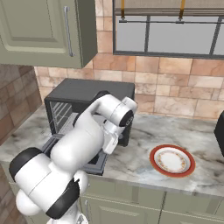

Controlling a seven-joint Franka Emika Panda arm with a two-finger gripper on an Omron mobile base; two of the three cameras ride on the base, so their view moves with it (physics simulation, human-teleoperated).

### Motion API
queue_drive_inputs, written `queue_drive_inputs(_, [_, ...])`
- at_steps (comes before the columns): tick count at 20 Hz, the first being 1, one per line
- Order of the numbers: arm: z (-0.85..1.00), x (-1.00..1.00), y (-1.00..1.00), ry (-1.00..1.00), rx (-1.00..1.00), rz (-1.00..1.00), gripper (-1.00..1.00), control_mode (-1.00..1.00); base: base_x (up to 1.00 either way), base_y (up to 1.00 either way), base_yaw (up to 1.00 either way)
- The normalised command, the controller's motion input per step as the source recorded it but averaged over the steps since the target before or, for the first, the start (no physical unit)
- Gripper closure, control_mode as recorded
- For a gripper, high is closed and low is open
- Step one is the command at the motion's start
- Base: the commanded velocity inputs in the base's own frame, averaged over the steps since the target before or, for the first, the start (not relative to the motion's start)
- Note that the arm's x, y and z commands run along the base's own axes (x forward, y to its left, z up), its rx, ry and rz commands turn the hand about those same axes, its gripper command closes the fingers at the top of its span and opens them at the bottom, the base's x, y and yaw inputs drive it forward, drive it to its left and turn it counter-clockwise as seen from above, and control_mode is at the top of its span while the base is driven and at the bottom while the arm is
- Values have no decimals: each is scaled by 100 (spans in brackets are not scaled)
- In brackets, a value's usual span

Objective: Pick up the bagel from the plate, place it on the toaster oven rack, close the door, and set the timer.

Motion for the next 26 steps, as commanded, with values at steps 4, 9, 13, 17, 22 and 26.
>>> queue_drive_inputs(4, [-12, 14, 0, 0, -1, 0, -100, -100, 0, 0, 0])
queue_drive_inputs(9, [-17, 0, 0, 0, 0, 0, -100, -100, 0, 0, 0])
queue_drive_inputs(13, [-19, -5, 0, 0, 0, 0, -100, -100, 0, 0, 0])
queue_drive_inputs(17, [-13, 0, 0, -5, 0, 0, -100, -100, 0, 0, 0])
queue_drive_inputs(22, [-26, 30, 2, -20, -3, 0, -100, -100, 0, 0, 0])
queue_drive_inputs(26, [-32, 33, 1, -33, 0, 0, -100, -100, 0, 0, 0])
